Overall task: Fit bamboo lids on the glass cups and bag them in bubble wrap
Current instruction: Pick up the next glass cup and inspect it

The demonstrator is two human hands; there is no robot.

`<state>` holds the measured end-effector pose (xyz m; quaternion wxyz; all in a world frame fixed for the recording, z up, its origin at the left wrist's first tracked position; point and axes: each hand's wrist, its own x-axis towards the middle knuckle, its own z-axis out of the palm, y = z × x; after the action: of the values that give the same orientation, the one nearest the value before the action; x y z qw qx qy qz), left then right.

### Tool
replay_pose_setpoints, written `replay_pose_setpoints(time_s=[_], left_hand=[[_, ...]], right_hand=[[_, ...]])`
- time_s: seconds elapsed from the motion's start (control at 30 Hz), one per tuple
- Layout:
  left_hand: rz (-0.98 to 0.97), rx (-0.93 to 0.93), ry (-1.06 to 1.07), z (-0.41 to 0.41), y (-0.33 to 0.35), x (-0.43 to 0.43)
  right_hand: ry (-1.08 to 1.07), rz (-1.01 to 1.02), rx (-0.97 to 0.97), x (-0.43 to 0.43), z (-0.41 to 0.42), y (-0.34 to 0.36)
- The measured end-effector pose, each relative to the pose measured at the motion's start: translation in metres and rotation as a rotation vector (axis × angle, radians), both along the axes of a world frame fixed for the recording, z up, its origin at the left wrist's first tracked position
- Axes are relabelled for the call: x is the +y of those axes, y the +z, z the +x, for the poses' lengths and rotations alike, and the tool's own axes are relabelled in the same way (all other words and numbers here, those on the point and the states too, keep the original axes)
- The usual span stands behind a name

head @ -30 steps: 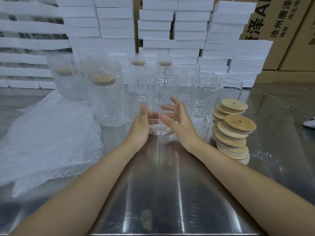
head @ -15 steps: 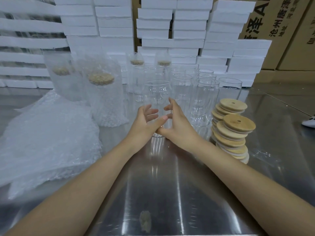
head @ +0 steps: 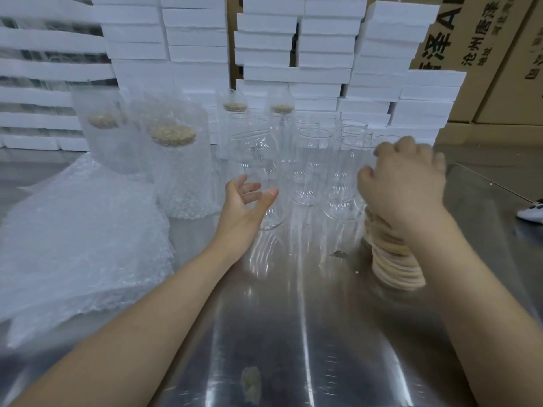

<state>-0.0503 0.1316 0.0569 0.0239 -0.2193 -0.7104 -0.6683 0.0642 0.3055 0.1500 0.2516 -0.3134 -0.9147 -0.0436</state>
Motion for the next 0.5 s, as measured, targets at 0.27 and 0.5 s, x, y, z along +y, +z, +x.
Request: replay_pose_setpoints(time_s=[0.27, 0.5], left_hand=[[-0.018, -0.027, -0.023, 0.0018, -0.0005, 0.0006], [-0.065, -0.027, -0.042, 0.0038, -0.0007, 0.0007]], right_hand=[[-0.052, -0.189, -0.202, 0.0065, 0.0024, -0.0069], [0.047, 0.008, 0.026, -0.0012, 0.0036, -0.0064]])
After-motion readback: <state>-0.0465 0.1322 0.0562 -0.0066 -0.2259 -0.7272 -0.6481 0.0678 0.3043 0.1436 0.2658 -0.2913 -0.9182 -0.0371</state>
